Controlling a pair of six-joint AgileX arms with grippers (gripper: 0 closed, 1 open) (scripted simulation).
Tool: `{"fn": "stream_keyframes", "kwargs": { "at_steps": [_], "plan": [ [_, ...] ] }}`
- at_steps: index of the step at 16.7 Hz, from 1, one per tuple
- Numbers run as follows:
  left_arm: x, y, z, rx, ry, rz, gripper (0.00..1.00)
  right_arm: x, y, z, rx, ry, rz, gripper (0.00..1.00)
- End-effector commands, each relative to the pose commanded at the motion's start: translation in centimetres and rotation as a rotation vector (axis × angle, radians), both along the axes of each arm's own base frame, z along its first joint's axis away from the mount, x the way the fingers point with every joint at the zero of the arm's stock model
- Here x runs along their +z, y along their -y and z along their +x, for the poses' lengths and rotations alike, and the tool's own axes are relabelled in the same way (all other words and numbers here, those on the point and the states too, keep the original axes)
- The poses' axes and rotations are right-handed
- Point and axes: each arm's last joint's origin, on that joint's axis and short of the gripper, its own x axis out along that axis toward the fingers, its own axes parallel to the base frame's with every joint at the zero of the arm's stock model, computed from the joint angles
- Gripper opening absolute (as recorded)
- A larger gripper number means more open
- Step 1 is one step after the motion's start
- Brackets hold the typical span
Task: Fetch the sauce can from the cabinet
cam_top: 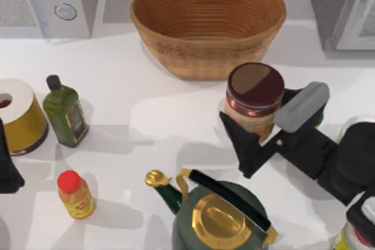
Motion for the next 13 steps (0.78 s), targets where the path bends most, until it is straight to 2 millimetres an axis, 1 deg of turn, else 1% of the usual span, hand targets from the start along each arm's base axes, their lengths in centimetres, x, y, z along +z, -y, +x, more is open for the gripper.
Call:
{"fn": "stream_keyframes", "kwargs": {
  "at_steps": [2,8,10,13],
  "plan": [
    [0.0,0.0,0.0,0.0,0.0,0.0,1.0,-0.6,-0.1,0.0,0.0,0.002,-0.004,0.0],
    [0.0,0.0,0.0,0.0,0.0,0.0,1.0,-0.4,0.0,0.1,-0.003,0.006,0.001,0.0],
    [0.0,0.0,0.0,0.0,0.0,0.0,1.0,0.6,-0.6,0.6,0.001,0.052,0.026,0.0],
    [0.0,0.0,0.0,0.0,0.0,0.0,1.0,1.9,-2.5,1.7,0.035,0.112,0.066,0.0]
  ]
}}
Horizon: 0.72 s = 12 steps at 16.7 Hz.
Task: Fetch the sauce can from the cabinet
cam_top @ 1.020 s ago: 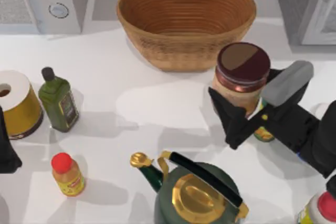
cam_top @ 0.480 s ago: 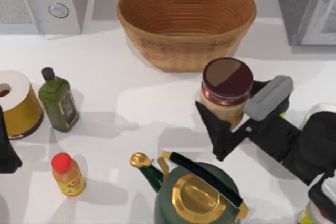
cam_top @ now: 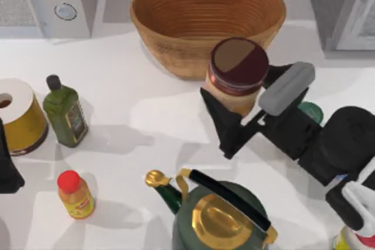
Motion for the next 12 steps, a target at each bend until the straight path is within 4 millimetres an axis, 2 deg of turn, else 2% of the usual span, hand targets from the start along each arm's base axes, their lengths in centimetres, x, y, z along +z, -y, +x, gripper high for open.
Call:
{"fn": "stream_keyframes", "kwargs": {
  "at_steps": [2,5,9,12],
  "plan": [
    [0.0,0.0,0.0,0.0,0.0,0.0,1.0,-0.2,-1.4,0.6,0.025,0.004,0.005,0.0],
    [0.0,0.0,0.0,0.0,0.0,0.0,1.0,-2.1,-2.7,1.4,0.035,-0.039,-0.022,0.0],
    [0.0,0.0,0.0,0.0,0.0,0.0,1.0,-4.8,-2.0,2.4,-0.022,-0.103,-0.066,0.0],
    [0.0,0.0,0.0,0.0,0.0,0.0,1.0,-5.2,-1.7,2.5,-0.035,-0.109,-0.07,0.0]
  ]
}}
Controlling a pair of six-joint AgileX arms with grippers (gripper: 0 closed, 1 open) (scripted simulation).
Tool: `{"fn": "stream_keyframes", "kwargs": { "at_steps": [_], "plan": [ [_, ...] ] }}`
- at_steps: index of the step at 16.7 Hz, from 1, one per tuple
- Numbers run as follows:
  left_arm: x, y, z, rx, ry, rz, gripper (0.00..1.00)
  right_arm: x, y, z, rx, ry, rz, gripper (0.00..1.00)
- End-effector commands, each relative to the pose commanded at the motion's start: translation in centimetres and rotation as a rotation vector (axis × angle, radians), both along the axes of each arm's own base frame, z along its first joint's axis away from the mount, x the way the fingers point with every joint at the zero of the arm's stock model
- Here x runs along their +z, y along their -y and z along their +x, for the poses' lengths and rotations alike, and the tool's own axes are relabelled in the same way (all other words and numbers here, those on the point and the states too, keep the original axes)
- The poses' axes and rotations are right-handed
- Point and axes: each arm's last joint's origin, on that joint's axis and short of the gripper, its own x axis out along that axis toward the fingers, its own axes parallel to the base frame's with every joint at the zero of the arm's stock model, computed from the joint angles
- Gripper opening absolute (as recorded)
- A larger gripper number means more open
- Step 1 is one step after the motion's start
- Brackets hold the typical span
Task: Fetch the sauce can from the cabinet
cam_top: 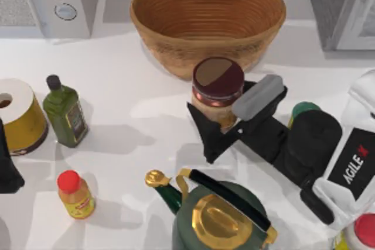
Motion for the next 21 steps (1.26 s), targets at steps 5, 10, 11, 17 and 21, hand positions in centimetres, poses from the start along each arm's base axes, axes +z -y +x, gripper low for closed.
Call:
{"fn": "stream_keyframes", "kwargs": {
  "at_steps": [5,10,11,17,21],
  "plan": [
    [0.0,0.0,0.0,0.0,0.0,0.0,1.0,0.0,0.0,0.0,0.0,0.0,0.0,0.23],
    [0.0,0.0,0.0,0.0,0.0,0.0,1.0,0.0,0.0,0.0,0.0,0.0,0.0,0.6],
    [0.0,0.0,0.0,0.0,0.0,0.0,1.0,0.0,0.0,0.0,0.0,0.0,0.0,0.68],
    [0.0,0.0,0.0,0.0,0.0,0.0,1.0,0.0,0.0,0.0,0.0,0.0,0.0,1.0],
    [0.0,0.0,0.0,0.0,0.0,0.0,1.0,0.0,0.0,0.0,0.0,0.0,0.0,1.0]
  ]
}}
